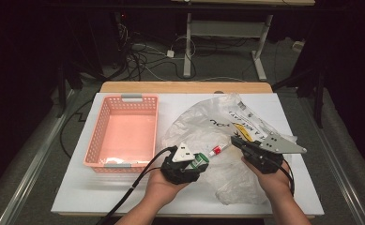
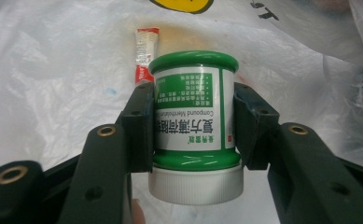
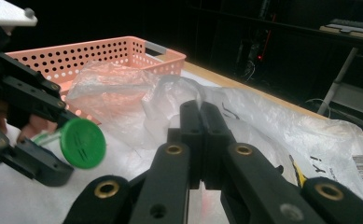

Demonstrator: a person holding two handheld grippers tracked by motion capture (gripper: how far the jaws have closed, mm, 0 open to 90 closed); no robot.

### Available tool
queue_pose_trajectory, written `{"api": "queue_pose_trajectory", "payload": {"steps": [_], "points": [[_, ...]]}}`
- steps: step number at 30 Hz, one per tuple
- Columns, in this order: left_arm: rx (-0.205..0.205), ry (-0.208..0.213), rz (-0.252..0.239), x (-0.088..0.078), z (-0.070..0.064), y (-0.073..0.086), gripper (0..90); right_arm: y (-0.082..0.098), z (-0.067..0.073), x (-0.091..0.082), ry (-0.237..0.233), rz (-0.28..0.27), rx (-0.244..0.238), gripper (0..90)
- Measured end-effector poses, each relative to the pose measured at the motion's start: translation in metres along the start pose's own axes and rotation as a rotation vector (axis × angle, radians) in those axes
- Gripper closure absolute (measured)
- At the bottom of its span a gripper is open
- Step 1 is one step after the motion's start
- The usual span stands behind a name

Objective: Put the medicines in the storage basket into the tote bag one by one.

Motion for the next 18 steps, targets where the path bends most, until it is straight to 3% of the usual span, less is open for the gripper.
{"api": "queue_pose_trajectory", "payload": {"steps": [18], "points": [[0.033, -0.007, 0.062, 0.060, -0.005, 0.004, 53.4, -0.002, -0.002, -0.003, 0.009, -0.010, 0.003, 90.0]]}}
Point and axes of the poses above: each handheld gripper's, and its own axes: x roughly forward along the jaws, y roughly out of its underside, z roughly to its left, the point moved 6 cm from there along x, roughly forward along the jaws, and after that the axes turned 13 degrees about -x, right-handed, at the moved point
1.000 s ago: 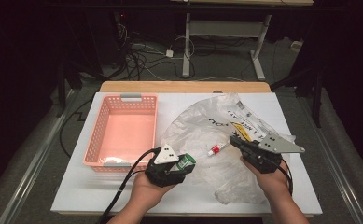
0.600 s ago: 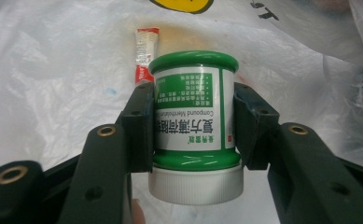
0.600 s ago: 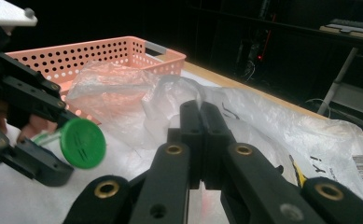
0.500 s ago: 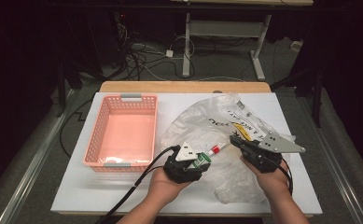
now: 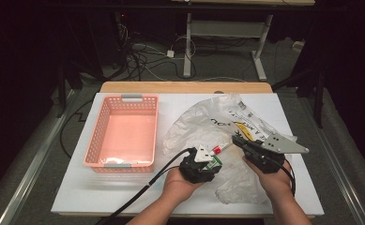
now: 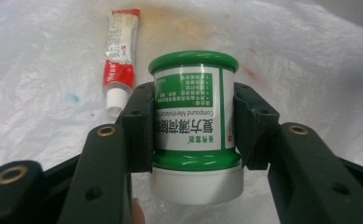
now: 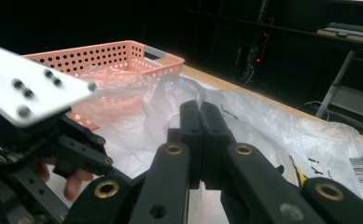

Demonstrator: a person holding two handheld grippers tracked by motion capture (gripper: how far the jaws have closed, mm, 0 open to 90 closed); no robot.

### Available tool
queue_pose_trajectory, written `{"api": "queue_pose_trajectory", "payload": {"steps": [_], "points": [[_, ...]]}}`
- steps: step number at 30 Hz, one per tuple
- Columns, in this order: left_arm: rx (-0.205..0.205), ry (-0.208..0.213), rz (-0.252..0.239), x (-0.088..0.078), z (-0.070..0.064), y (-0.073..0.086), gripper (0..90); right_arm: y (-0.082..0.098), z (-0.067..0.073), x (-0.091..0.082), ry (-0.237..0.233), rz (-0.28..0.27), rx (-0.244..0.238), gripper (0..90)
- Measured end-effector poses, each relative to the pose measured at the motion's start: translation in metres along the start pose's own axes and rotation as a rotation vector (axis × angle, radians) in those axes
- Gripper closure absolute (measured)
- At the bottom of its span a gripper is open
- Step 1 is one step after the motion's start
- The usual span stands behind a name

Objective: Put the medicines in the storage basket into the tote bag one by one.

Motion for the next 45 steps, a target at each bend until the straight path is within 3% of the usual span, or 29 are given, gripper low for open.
{"api": "queue_pose_trajectory", "payload": {"steps": [14, 32, 35, 40, 45], "points": [[-0.010, -0.009, -0.010, 0.034, -0.001, -0.011, 53.3, 0.002, -0.002, 0.000, 0.003, 0.002, 0.003, 90.0], [-0.019, -0.011, -0.035, 0.070, -0.002, -0.042, 53.2, 0.001, -0.008, -0.005, 0.018, -0.010, 0.015, 90.0], [-0.018, -0.011, -0.025, 0.072, -0.001, -0.040, 52.8, 0.001, -0.008, -0.005, 0.017, -0.010, 0.011, 90.0], [-0.046, 0.009, -0.028, 0.067, -0.005, -0.036, 37.8, 0.002, -0.009, -0.005, 0.013, -0.014, 0.017, 90.0], [-0.036, 0.029, -0.034, 0.053, -0.007, -0.030, 36.7, 0.003, -0.008, -0.004, 0.012, -0.006, 0.014, 90.0]]}}
Point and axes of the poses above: each handheld gripper's, and its own axes: x roughly forward along the jaws, y roughly out of its underside, z roughly to its left, the point moved 6 cm from there along x, roughly forward along the jaws, and after that the axes turned 13 degrees about -x, right-handed, at the moved point
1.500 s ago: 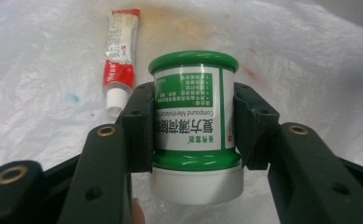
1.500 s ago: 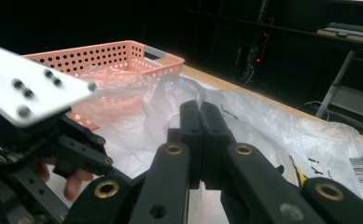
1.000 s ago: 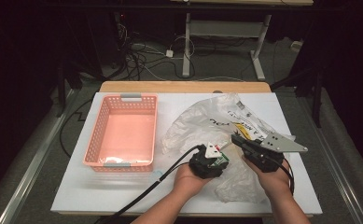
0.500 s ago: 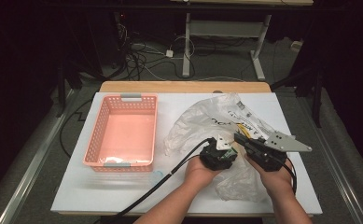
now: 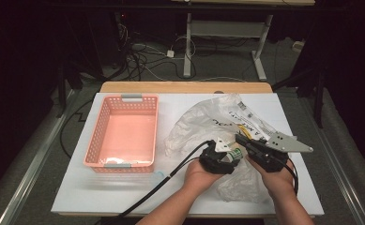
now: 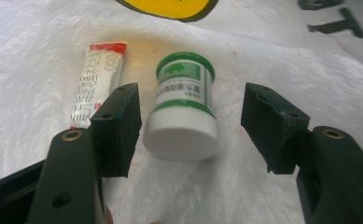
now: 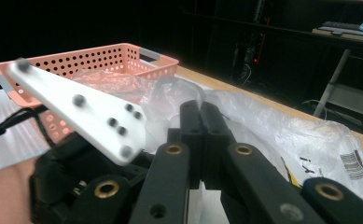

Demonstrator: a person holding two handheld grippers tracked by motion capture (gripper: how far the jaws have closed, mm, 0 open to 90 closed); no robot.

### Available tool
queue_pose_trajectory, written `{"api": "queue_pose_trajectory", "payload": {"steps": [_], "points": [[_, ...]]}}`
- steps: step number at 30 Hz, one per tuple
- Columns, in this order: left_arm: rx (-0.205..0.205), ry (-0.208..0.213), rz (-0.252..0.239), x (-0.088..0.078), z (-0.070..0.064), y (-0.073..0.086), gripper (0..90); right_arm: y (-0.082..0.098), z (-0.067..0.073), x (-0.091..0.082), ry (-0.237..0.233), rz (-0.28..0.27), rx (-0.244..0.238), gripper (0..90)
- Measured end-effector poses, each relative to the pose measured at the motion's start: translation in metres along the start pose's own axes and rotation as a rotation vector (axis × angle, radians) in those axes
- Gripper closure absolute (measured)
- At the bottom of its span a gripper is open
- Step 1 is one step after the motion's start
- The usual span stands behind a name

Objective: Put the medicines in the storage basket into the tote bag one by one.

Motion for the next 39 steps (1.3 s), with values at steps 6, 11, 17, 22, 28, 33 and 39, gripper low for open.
{"api": "queue_pose_trajectory", "payload": {"steps": [6, 11, 17, 22, 28, 33, 39], "points": [[-0.017, 0.030, -0.007, -0.017, 0.002, 0.007, 31.1, -0.001, 0.002, 0.001, -0.003, 0.000, -0.002, 90.0], [-0.041, 0.053, -0.005, -0.030, 0.005, 0.018, 26.9, 0.000, 0.002, 0.000, -0.003, 0.004, -0.005, 90.0], [-0.043, 0.070, -0.008, -0.044, 0.006, 0.032, 20.2, 0.000, 0.003, 0.001, 0.000, 0.005, -0.009, 90.0], [-0.055, 0.074, -0.018, -0.057, 0.007, 0.041, 14.8, 0.000, 0.003, 0.001, -0.003, 0.004, -0.005, 90.0], [-0.062, 0.081, -0.031, -0.070, 0.007, 0.048, 10.1, 0.000, 0.003, 0.001, -0.003, 0.006, -0.011, 90.0], [-0.069, 0.083, -0.028, -0.080, 0.006, 0.052, 1.8, 0.000, 0.003, 0.001, -0.001, 0.008, -0.011, 90.0], [-0.072, 0.073, -0.032, -0.091, 0.009, 0.055, 0.0, 0.001, 0.004, 0.001, -0.001, 0.012, -0.006, 90.0]]}}
Point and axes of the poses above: each handheld gripper's, and its own axes: x roughly forward along the jaws, y roughly out of its underside, z roughly to its left, the point moved 6 cm from there along x, roughly forward along the jaws, and after that the axes turned 13 degrees about -x, right-handed, at the moved point
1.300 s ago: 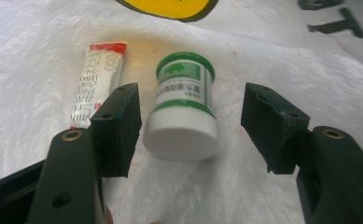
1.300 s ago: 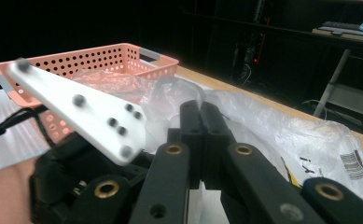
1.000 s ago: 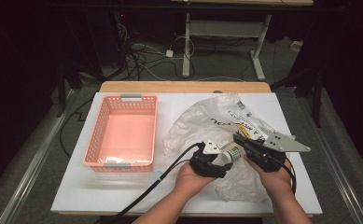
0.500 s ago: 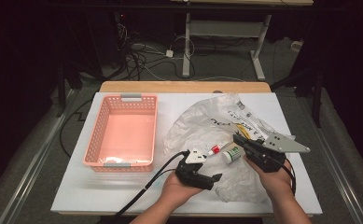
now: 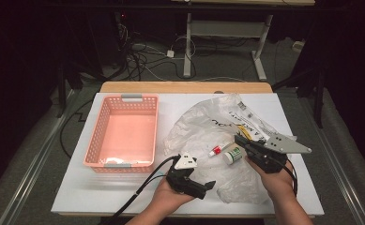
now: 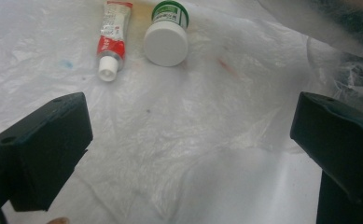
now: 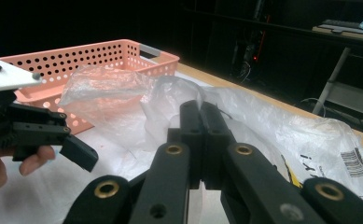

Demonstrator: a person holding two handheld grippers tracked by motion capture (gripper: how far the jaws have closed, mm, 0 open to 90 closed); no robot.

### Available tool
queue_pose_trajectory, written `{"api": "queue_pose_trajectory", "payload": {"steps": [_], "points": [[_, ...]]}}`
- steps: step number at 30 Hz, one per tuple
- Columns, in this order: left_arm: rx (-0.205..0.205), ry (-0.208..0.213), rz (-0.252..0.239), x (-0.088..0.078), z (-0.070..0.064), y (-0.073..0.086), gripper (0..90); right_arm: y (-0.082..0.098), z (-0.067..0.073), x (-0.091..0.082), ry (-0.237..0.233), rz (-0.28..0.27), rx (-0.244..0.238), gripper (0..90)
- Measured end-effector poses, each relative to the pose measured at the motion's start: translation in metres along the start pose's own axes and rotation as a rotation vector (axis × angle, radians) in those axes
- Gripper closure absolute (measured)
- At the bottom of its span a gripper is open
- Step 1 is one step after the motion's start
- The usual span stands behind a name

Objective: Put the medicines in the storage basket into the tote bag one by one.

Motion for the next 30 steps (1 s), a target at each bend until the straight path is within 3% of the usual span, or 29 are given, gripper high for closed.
{"api": "queue_pose_trajectory", "payload": {"steps": [5, 11, 24, 30], "points": [[0.016, -0.007, -0.002, -0.014, -0.003, 0.002, 0.0, 0.000, 0.000, 0.000, 0.003, 0.003, -0.002, 90.0], [0.022, -0.053, 0.000, -0.040, 0.000, 0.004, 0.0, 0.000, 0.001, 0.000, 0.000, 0.005, -0.001, 90.0], [-0.016, -0.095, -0.055, -0.085, 0.020, 0.008, 0.0, 0.001, 0.003, 0.001, -0.003, 0.006, -0.003, 90.0], [-0.021, -0.154, -0.088, -0.102, 0.034, 0.005, 0.0, 0.001, 0.001, 0.000, 0.001, 0.006, -0.005, 90.0]]}}
Point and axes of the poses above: each handheld gripper's, and its own axes: x roughly forward along the jaws, y roughly out of its underside, z roughly to its left, the point moved 6 cm from there along x, roughly forward along the jaws, and after that the axes turned 13 degrees about -x, right-handed, at the moved point
